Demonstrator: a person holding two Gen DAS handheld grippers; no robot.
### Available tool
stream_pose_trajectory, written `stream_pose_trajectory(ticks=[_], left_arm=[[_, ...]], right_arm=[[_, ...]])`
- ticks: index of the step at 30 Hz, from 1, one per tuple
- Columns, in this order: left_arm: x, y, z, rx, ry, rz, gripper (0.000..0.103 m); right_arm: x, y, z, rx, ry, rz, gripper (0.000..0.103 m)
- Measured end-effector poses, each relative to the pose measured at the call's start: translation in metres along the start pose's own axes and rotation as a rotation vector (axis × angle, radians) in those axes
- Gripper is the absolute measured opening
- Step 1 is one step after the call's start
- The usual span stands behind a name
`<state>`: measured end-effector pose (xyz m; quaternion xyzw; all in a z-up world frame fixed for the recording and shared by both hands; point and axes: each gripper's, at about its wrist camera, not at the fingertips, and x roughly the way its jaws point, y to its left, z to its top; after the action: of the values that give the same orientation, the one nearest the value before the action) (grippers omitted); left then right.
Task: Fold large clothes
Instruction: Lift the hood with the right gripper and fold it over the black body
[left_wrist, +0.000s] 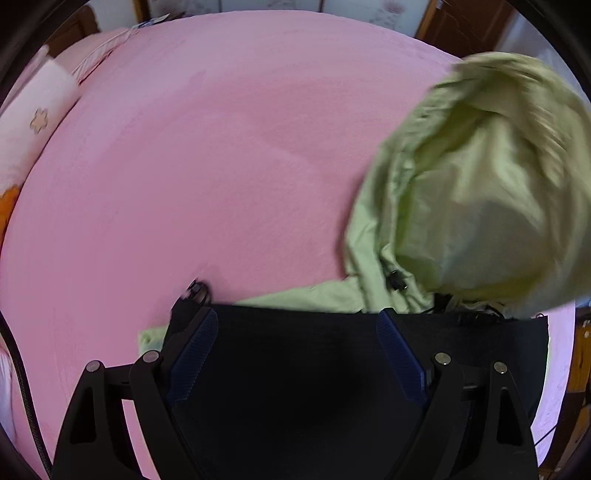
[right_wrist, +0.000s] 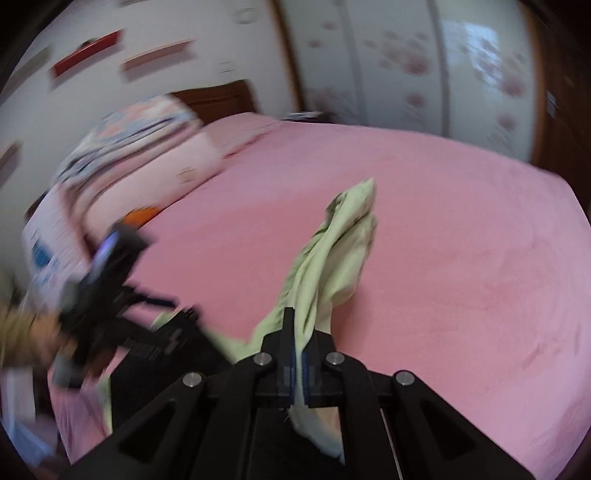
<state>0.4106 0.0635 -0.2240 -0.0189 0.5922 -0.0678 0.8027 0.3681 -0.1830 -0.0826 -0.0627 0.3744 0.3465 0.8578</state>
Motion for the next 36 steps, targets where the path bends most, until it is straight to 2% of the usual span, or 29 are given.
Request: stream_pose_trajectory(ticks=[3,5,8,10,11,12,13,16,21,25,27,30,31,32,33,34,35,36], left_arm=[[-0.001,0.021,-0.021,-0.028,0.008,-0.009,0.087],[0.001,0.029,-0.037,-0.032,0.024,-0.002,0.087],[0.0,0.041,-0.06,-0.047,0.048,-0.002,0.087],[-0.002,0.046,-0.071,-0.059,0.058,-0.016,0.087],[-0.003,0.048,-0.076,-0.066,0.062,-0.027,0.087],[-0.005,0.05,-0.081,-0.07,0.066,-0.041,0.087],[-0.006,0.05,-0.084,-0.074,0.069,-0.053,0.087],[-0.009,0.052,-0.089,-0.083,0.075,-0.099,0.087],[-0.008,0.036,-0.096,-0.09,0.075,-0.206,0.087],[-0.007,0.02,-0.097,-0.067,0.087,-0.283,0.087],[-0.001,0.012,-0.098,-0.045,0.111,-0.317,0.087],[0.016,-0.004,-0.108,-0.01,0.148,-0.325,0.086],[0.018,-0.005,-0.112,-0.01,0.155,-0.33,0.073],[0.023,-0.007,-0.116,-0.016,0.168,-0.35,0.05],[0.029,-0.01,-0.117,-0.029,0.182,-0.37,0.037],[0.033,-0.01,-0.119,-0.048,0.187,-0.395,0.02],[0.034,-0.013,-0.121,-0.065,0.173,-0.404,0.013],[0.035,-0.017,-0.122,-0.059,0.157,-0.395,0.01]], right_arm=[[-0.012,0.051,-0.051,-0.208,0.086,-0.011,0.002],[-0.004,0.073,-0.098,-0.321,0.188,-0.089,0.002],[0.009,0.082,-0.156,-0.326,0.327,-0.209,0.009],[0.012,0.078,-0.177,-0.225,0.378,-0.241,0.014],[0.01,0.075,-0.187,-0.133,0.382,-0.251,0.015],[0.009,0.072,-0.191,-0.067,0.377,-0.251,0.023],[0.006,0.071,-0.194,0.012,0.372,-0.242,0.031],[-0.003,0.063,-0.209,0.274,0.34,-0.192,0.041],[-0.012,0.053,-0.226,0.567,0.275,-0.086,0.045],[-0.014,0.053,-0.219,0.709,0.189,-0.018,0.046],[-0.011,0.054,-0.217,0.741,0.162,-0.013,0.047],[0.0,0.051,-0.209,0.758,0.163,-0.019,0.047],[0.003,0.052,-0.208,0.759,0.169,-0.025,0.047],[0.012,0.053,-0.206,0.75,0.199,-0.053,0.047],[0.017,0.054,-0.204,0.74,0.226,-0.071,0.047],[0.012,0.055,-0.204,0.734,0.24,-0.077,0.042],[0.016,0.056,-0.202,0.724,0.255,-0.079,0.035],[0.02,0.057,-0.2,0.707,0.265,-0.066,0.01]])
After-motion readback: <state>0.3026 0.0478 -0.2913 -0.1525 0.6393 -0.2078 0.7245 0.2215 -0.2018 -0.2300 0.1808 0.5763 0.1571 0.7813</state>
